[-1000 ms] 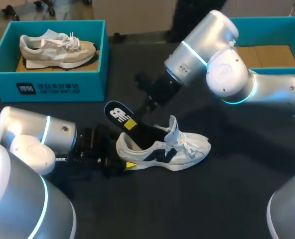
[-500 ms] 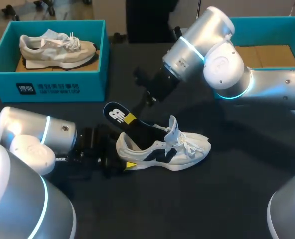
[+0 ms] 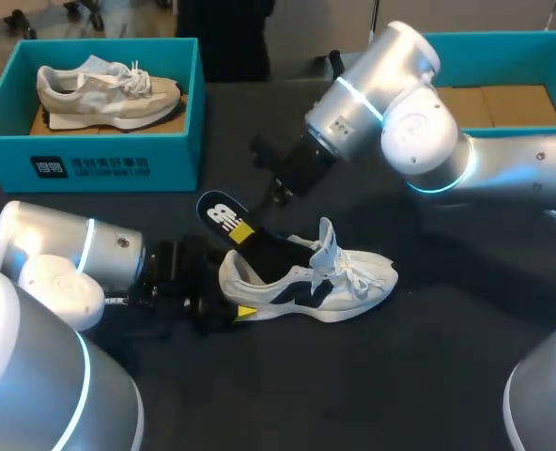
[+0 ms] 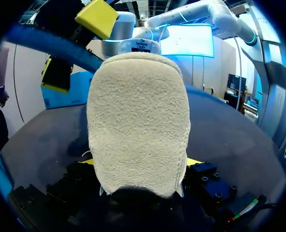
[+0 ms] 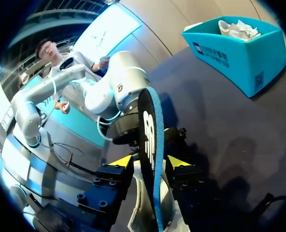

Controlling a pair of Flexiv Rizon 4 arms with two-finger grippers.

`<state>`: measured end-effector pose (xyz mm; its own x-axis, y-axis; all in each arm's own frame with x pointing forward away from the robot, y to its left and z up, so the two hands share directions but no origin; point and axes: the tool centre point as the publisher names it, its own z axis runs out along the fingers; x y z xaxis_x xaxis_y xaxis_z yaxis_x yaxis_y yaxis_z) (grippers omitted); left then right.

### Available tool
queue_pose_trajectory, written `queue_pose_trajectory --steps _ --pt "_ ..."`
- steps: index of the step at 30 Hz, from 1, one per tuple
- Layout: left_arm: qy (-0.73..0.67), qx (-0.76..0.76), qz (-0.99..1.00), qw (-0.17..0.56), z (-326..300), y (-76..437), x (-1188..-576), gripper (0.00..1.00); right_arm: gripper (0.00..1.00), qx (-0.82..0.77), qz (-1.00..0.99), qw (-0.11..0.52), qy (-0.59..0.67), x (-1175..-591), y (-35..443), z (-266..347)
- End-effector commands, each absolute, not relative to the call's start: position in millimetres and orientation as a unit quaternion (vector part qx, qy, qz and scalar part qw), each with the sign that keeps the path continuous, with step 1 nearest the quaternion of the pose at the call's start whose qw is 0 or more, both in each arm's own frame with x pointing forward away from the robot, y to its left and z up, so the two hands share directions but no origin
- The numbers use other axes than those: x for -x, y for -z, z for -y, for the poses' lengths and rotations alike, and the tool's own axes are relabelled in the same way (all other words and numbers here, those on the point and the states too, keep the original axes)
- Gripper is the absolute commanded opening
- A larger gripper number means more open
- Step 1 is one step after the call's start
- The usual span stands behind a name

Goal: Take the shoe out of the shoebox, open the shoe tongue, remove and reinsert the insole, then place the shoe into the shoebox

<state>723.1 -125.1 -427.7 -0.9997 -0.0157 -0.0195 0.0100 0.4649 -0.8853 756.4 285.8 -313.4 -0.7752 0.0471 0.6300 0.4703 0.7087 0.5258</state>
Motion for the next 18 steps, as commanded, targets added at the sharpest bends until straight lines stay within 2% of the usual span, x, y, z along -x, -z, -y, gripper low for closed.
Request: queue_pose_trajectory --steps 1,5,6,7,8,12,18 --pt "0.516 0.002 -0.856 0.013 127 433 -722 0.00 0.40 0.144 0.874 0.308 0.347 -758 316 -288" --pt "0.516 0.002 -0.856 0.013 127 433 -722 0.00 0.34 0.148 0.873 0.311 0.346 -756 317 -285" --pt "0.516 0.002 -0.856 0.013 127 433 -722 0.00 0.24 0.149 0.873 0.311 0.345 -756 317 -285" --pt "0.516 0.002 -0.856 0.013 127 433 -722 0.00 0.04 0.149 0.873 0.310 0.344 -757 317 -285" --pt "0.516 0.002 -0.856 0.013 127 433 -722 0.00 0.00 0.150 0.874 0.310 0.344 -757 317 -285" --pt "0.516 0.002 -0.856 0.013 127 433 -722 0.00 0.00 0.148 0.875 0.305 0.346 -760 313 -287" --pt "0.516 0.002 -0.856 0.013 127 433 -722 0.00 0.00 0.178 0.863 0.260 0.394 -764 286 -297"
